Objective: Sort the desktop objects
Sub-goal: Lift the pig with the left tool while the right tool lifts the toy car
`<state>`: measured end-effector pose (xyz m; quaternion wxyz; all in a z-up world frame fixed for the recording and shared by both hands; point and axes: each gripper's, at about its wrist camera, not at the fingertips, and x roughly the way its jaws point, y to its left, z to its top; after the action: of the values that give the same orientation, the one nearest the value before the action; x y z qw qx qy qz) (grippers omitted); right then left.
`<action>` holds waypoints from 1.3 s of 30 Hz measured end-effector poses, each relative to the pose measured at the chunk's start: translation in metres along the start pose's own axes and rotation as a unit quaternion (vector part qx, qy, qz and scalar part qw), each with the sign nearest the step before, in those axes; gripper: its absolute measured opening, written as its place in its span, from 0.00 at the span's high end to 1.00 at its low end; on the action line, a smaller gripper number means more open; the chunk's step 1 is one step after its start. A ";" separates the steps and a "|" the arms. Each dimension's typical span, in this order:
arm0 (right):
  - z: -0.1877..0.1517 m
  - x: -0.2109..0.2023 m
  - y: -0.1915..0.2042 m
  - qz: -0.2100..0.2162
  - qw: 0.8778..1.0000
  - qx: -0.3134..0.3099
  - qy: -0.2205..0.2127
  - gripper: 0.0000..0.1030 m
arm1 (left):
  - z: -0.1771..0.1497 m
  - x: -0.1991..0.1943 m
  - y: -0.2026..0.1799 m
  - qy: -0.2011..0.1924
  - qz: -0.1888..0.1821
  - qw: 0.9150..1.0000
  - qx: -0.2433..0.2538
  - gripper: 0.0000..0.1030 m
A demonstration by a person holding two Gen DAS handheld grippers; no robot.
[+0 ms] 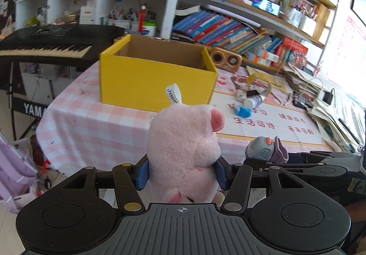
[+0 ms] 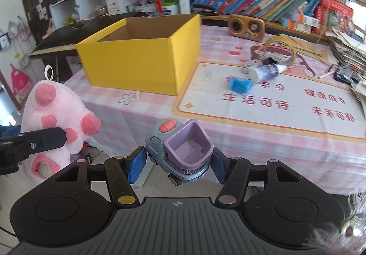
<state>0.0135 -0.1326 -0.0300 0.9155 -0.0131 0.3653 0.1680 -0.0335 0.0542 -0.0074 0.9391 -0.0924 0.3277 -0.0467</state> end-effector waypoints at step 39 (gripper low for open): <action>0.011 0.008 0.034 0.020 0.999 -0.040 0.006 0.44 | 0.000 -0.005 0.026 -0.003 0.013 1.000 -0.026 0.46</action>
<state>0.0157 -0.0966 -0.0241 0.9084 -0.0434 0.3642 0.2009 -0.0370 0.0805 -0.0094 0.9380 -0.1124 0.3270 -0.0255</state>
